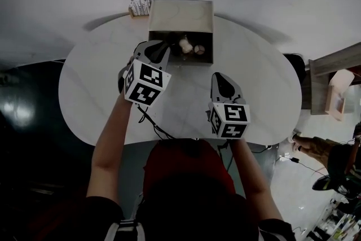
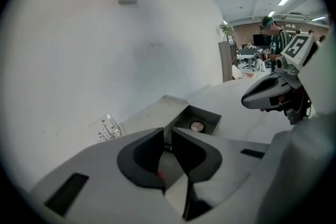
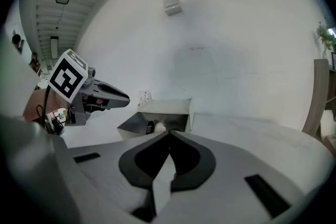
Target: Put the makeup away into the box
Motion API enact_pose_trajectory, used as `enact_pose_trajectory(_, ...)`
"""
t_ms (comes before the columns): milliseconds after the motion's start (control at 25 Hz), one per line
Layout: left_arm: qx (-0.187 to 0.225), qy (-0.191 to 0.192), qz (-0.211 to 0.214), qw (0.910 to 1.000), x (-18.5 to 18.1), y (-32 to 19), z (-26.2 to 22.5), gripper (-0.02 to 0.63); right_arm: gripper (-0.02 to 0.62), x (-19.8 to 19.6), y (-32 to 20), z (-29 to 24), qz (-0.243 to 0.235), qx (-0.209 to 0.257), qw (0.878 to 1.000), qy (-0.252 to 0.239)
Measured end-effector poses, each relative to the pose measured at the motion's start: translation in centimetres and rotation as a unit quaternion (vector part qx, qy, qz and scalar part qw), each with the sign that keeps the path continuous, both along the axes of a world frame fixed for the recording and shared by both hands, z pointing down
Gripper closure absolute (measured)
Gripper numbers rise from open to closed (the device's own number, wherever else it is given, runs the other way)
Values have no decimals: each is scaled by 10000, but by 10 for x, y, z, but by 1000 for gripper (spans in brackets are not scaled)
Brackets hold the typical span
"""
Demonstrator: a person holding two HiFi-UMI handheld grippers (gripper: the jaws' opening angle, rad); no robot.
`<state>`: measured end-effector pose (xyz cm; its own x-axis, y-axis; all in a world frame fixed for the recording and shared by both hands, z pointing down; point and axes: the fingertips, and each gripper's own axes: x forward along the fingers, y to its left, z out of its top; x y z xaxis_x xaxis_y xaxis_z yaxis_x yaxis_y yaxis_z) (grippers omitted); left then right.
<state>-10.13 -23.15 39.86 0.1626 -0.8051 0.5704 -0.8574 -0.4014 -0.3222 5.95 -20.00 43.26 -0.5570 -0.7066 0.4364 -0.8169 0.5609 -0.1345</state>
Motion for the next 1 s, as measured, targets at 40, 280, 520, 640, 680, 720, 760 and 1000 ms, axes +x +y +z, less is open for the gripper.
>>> enact_pose_trajectory(40, 39, 59, -57, 10000, 0, 3, -2, 543, 581, 0, 2, -1, -2, 22, 10000, -2)
enact_pose_trajectory(280, 111, 433, -340, 9984, 4, 28, -8, 570, 581, 1, 13, -12, -44, 161, 9999, 2)
enact_pose_trajectory(520, 278, 949, -645, 9930, 8, 53, -15, 581, 581, 3, 21, -26, -65, 355, 9993, -43)
enact_pose_trajectory(640, 416, 1294, -796, 9875, 9, 65, -21, 583, 581, 5, 26, -32, -69, 421, 9990, -102)
enact_pose_trajectory(680, 459, 1381, -840, 9858, 9, 69, -23, 583, 581, 6, 28, -35, -71, 442, 9989, -122)
enact_pose_trajectory(720, 503, 1434, -876, 9845, 9, 72, -24, 583, 581, 6, 30, -37, -71, 466, 9988, -140)
enact_pose_trajectory(760, 549, 1472, -906, 9834, 10, 76, -25, 583, 581, 6, 32, -38, -69, 493, 9986, -158)
enact_pose_trajectory(1000, 852, 1786, -1022, 9749, 18, 96, -32, 584, 581, 8, 41, -47, -65, 623, 9979, -188)
